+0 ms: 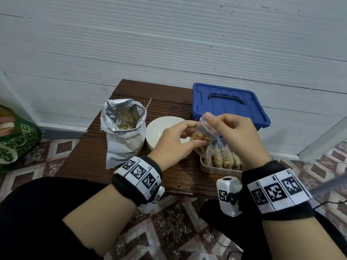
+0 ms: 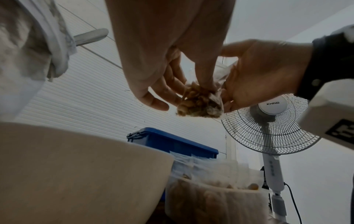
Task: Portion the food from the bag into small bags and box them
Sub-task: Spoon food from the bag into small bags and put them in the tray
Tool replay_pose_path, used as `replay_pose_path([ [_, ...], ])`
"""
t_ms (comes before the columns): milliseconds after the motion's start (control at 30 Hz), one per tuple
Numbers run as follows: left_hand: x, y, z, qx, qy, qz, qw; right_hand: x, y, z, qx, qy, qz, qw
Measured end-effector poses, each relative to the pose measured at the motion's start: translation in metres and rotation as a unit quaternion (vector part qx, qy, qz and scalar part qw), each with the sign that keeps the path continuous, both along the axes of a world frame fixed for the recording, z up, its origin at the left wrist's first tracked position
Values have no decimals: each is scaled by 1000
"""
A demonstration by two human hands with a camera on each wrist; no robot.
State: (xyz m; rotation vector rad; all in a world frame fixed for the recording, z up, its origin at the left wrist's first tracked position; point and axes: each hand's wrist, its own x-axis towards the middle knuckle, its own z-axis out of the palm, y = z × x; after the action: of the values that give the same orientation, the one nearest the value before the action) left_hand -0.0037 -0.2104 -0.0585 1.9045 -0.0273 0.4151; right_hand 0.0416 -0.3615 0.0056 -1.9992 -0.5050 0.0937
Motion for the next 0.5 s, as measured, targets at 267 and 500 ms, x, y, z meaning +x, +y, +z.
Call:
replay_pose_path([
  [267,1,3,-4,0,52,-5,999,15,-15,-2,-71,-88,-70,991],
  [500,7,12,-16,13,88,51,995,35,-45,-4,-87,-67,-205,973],
])
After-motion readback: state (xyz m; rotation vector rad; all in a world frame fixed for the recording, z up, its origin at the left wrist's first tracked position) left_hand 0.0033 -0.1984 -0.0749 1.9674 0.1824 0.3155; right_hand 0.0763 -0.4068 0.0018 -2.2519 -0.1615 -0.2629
